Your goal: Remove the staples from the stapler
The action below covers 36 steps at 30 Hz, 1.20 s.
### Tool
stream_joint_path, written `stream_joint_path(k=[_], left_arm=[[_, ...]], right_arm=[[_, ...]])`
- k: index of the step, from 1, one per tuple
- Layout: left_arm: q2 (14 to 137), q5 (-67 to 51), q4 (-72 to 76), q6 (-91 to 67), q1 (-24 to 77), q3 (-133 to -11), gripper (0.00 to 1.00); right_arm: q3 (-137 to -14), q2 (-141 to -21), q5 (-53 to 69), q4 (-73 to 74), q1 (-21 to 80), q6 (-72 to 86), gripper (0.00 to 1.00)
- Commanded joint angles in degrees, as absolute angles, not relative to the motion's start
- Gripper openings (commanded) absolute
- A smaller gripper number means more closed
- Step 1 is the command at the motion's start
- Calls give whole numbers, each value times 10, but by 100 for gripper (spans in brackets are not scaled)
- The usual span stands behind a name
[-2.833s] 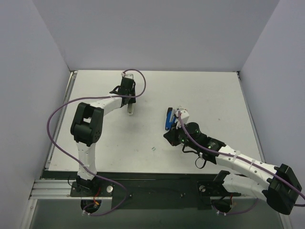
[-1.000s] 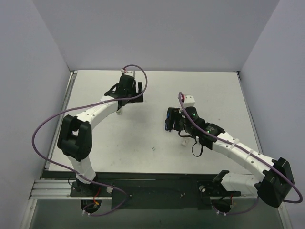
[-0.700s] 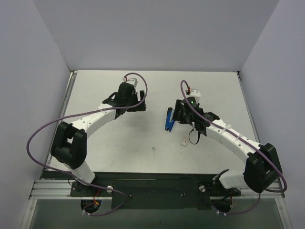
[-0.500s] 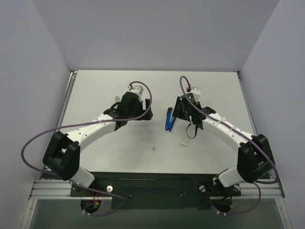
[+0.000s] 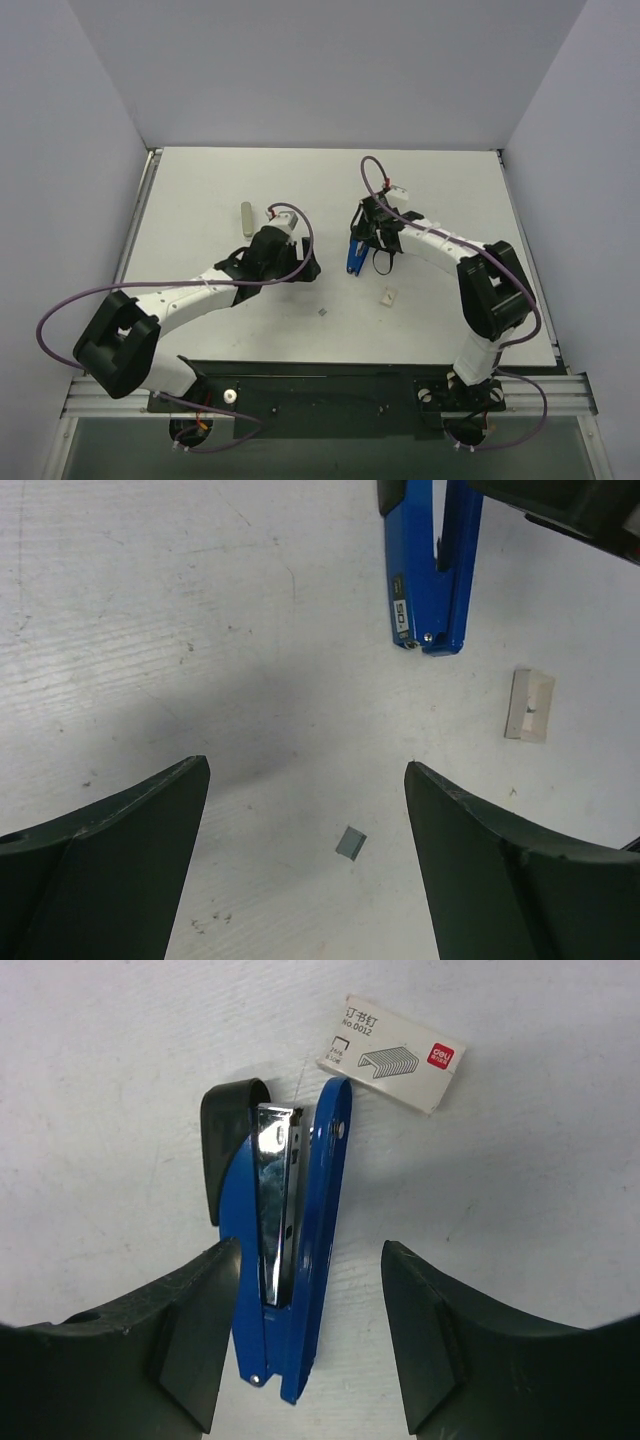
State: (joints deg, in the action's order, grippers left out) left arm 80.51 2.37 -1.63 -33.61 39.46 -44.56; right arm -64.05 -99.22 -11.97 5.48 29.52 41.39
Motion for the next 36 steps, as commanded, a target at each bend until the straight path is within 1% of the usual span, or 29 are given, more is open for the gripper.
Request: stream_joint_path(k=[1, 8, 15, 25, 27, 28, 30, 36], left_arm=[[786, 3, 45, -343, 405, -440, 90], [803, 0, 51, -338, 407, -444, 89], [810, -14, 54, -336, 407, -444, 89], [820, -15, 52, -336, 406, -446, 89], [821, -15, 51, -337, 406, -446, 89], [820, -15, 52, -337, 407, -446, 89], [819, -14, 50, -337, 406, -446, 89], [817, -9, 46, -337, 407, -447, 89]], right_arm=[[-675, -1027, -150, 69, 286, 446, 53], [-694, -1065, -149, 69, 274, 454, 47], [-693, -1078, -149, 70, 270, 454, 34], [-694, -1099, -134, 74, 269, 455, 25], [-696, -1103, -131, 74, 270, 455, 17], [-697, -1103, -129, 74, 269, 456, 7], [-693, -1100, -128, 74, 270, 458, 0], [-674, -1073, -129, 67, 271, 454, 0]])
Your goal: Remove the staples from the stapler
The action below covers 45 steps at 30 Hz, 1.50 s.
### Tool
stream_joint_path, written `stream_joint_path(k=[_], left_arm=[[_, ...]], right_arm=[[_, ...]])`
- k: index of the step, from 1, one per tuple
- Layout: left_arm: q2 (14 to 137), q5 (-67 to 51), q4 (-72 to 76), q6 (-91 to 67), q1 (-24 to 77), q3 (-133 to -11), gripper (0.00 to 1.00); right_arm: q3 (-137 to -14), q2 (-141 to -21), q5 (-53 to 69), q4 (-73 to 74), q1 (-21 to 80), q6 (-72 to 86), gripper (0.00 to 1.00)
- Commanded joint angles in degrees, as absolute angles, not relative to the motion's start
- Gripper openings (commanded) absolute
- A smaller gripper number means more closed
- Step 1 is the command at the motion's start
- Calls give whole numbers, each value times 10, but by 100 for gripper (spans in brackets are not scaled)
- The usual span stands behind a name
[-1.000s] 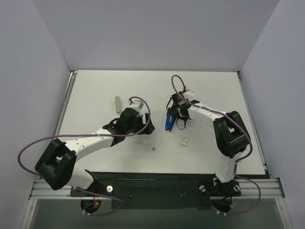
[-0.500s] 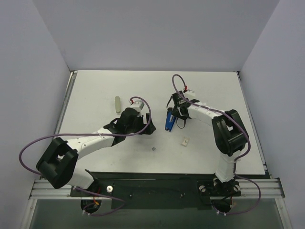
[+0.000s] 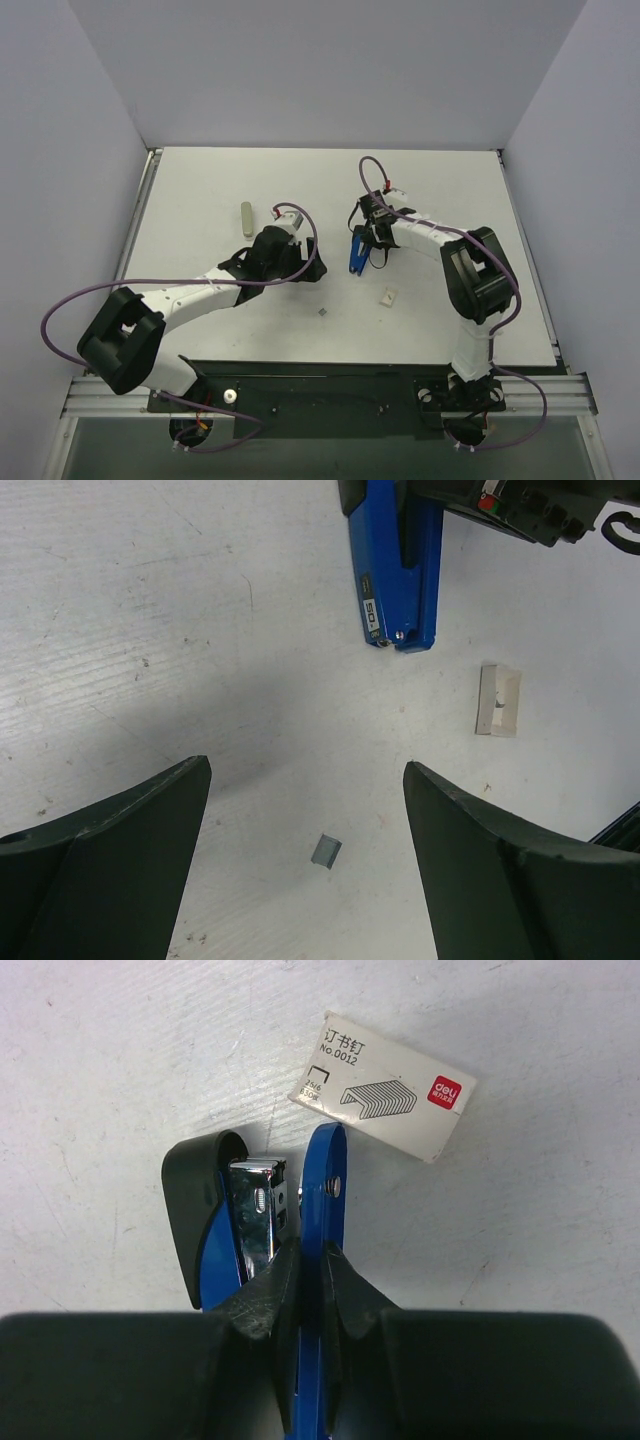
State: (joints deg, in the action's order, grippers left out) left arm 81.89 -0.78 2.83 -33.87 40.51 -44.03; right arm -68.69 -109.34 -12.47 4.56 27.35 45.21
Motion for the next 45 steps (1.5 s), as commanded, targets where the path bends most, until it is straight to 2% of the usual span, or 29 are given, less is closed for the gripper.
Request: stream_joint_path(k=[1, 9, 11, 17, 25, 45], left_arm=[[816, -9, 45, -337, 406, -450, 89], [786, -33, 33, -357, 407, -461, 89], [780, -44, 36, -360, 407, -461, 93], [771, -119, 99, -370, 406, -441, 95], [775, -126, 137, -405, 407, -427, 95], [794, -147, 232, -457, 403, -417, 96]], right_arm=[[-666, -1068, -126, 64, 271, 453, 0], [-596, -970, -86, 32, 296, 415, 0], [-574, -941, -75, 26, 304, 410, 0], [-513, -853, -26, -21, 337, 381, 0], [-471, -758, -27, -29, 379, 367, 0], [-447, -677, 55, -83, 404, 402, 0]])
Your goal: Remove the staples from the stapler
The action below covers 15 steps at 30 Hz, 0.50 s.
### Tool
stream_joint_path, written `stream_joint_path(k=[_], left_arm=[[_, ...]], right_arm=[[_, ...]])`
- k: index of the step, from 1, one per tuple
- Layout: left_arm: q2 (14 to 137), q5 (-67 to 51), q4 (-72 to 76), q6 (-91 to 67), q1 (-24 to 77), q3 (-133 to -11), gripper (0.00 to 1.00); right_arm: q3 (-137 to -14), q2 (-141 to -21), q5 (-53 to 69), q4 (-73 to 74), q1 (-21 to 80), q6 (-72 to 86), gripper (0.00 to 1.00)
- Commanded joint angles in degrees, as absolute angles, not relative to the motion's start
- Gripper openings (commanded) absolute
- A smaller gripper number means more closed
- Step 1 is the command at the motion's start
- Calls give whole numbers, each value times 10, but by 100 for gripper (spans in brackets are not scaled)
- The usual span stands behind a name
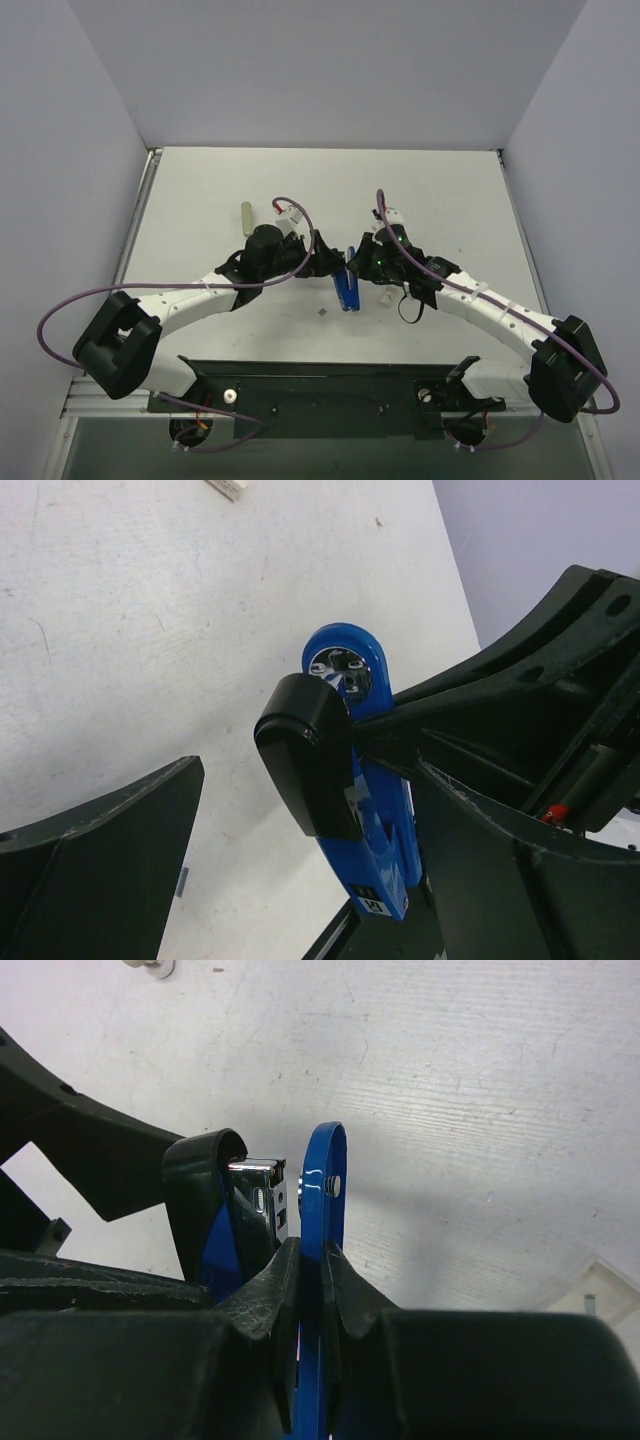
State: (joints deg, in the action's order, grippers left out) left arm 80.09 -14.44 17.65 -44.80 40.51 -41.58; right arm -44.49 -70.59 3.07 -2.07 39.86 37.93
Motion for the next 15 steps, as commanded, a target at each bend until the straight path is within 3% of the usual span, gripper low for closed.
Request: stream_joint_path(k=[1, 12, 15], left_arm=[[795, -149, 232, -458, 403, -419, 96], [802, -147, 264, -482, 403, -410, 96], [799, -146, 272, -491, 398, -406, 92]], right_arm=[[-446, -673, 59, -92, 407, 403, 0], [-417, -653, 29, -152, 437, 415, 0], [-415, -643, 2, -151, 456, 405, 0]])
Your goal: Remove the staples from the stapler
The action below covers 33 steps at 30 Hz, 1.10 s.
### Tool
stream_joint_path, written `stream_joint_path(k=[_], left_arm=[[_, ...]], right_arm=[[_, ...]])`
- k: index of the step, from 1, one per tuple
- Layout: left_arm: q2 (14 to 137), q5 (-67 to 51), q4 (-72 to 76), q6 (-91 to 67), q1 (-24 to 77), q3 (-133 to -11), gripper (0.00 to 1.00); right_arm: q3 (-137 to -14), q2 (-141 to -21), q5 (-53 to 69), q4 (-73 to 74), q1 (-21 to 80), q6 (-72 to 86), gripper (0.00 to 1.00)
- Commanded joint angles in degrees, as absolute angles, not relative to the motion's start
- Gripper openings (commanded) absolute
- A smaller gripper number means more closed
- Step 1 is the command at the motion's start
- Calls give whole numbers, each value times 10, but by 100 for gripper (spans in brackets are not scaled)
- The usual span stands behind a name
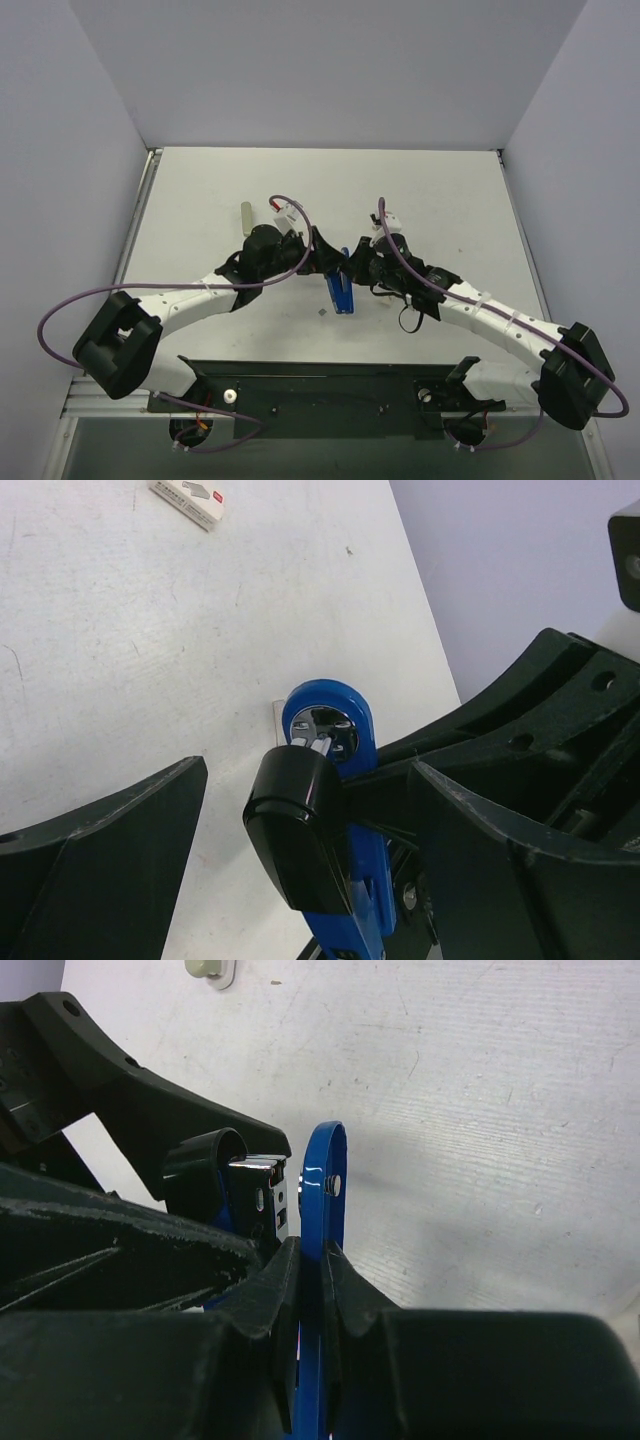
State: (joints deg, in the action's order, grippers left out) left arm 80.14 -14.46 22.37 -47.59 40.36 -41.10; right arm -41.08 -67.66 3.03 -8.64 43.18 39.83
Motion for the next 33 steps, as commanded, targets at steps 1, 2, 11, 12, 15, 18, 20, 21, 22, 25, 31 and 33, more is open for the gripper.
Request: stream_joint_path(k=[1, 2, 11, 12, 15, 18, 20, 21, 22, 25, 31, 33], left_arm=[[795, -143, 275, -492, 396, -403, 91], [795, -142, 276, -495, 396, -402, 90], [780, -129, 283, -504, 395, -391, 72], [777, -128, 283, -505, 395, -392, 69], [767, -123, 285, -506, 395, -387, 64], [760, -117, 286, -506, 395, -383, 64], [758, -116, 291, -506, 396, -381, 64], [758, -118, 293, -506, 395, -381, 64], [757, -120, 301, -508, 395, -375, 64], [758, -124, 319, -513, 395, -368, 63], [765, -144, 362, -523, 395, -357, 58], [770, -152, 382, -530, 395, -352, 55]], right_arm=[[-414, -639, -23, -150, 458, 403, 0], [-411, -637, -27, -149, 464, 403, 0], [-399, -621, -91, -147, 487, 409, 0], [-399, -621, -97, -142, 489, 412, 0], [-400, -614, -119, -133, 488, 415, 0], [-400, -613, -130, -124, 489, 421, 0], [-398, -611, -127, -127, 489, 424, 0], [-400, -611, -127, -126, 489, 423, 0], [-401, -611, -124, -125, 489, 424, 0], [-402, -608, -120, -125, 488, 425, 0], [-404, -604, -109, -124, 489, 425, 0], [-404, -603, -108, -122, 489, 426, 0]])
